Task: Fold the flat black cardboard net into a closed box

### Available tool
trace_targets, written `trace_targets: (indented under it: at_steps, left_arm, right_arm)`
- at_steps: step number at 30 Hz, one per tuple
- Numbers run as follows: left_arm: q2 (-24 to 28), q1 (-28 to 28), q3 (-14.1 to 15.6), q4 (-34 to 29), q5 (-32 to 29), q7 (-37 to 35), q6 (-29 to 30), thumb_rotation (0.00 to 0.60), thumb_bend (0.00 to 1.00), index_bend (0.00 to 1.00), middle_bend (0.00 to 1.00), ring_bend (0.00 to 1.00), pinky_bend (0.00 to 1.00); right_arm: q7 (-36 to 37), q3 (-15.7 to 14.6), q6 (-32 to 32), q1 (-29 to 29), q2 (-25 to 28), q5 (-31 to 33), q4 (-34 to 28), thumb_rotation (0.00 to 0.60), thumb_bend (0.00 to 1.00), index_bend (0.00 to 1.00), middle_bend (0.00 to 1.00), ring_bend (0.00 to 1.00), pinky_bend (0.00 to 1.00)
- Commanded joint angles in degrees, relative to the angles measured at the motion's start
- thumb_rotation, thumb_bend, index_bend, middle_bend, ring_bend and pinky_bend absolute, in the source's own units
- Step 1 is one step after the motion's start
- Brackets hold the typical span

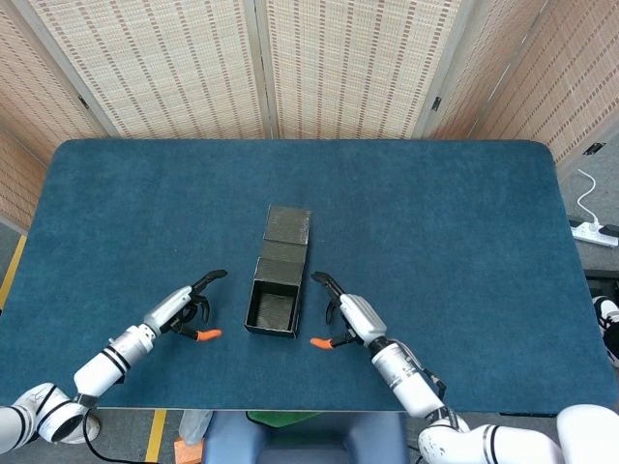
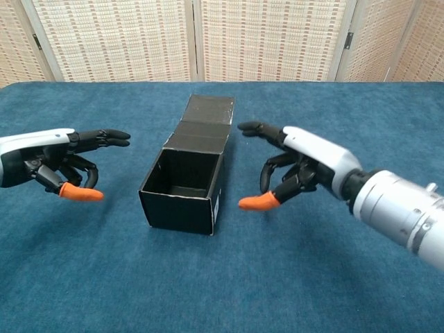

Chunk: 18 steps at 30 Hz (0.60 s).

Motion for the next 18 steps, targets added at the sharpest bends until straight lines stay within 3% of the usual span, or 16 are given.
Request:
trace_targets:
  at_steps: [1, 7, 18]
  left_arm:
    - [-2.7, -0.79, -0.58, 3.01, -0.31, -2.85, -2.05, 0.6, 0.23, 0.0, 0.0, 0.6, 0.9]
    - [-6.51, -2.08, -1.69, 7.35, 0.08, -5.45, -4.06, 0.6, 0.22, 0.0, 0.0, 0.6, 0.9]
    - [-10.72, -3.53, -1.75, 12.45, 1.62, -9.53, -5.43, 0.6, 0.22, 0.0, 0.0, 0.59, 0.9]
  right_arm:
    - [-1.58, 2.86, 2.79, -0.03, 5.36, -1.96, -5.71, 0.6, 0.0, 0.0, 0.0, 0.52, 1.0]
    - [-3.61, 5.24, 3.69, 0.49, 9.43, -0.89, -9.98, 0.6, 0.0, 0.0, 0.0, 0.52, 1.0]
    - [-1.87, 4.3, 3.88, 0.38, 9.06, 0.53, -8.36, 0.6, 0.0, 0.0, 0.02, 0.52, 1.0]
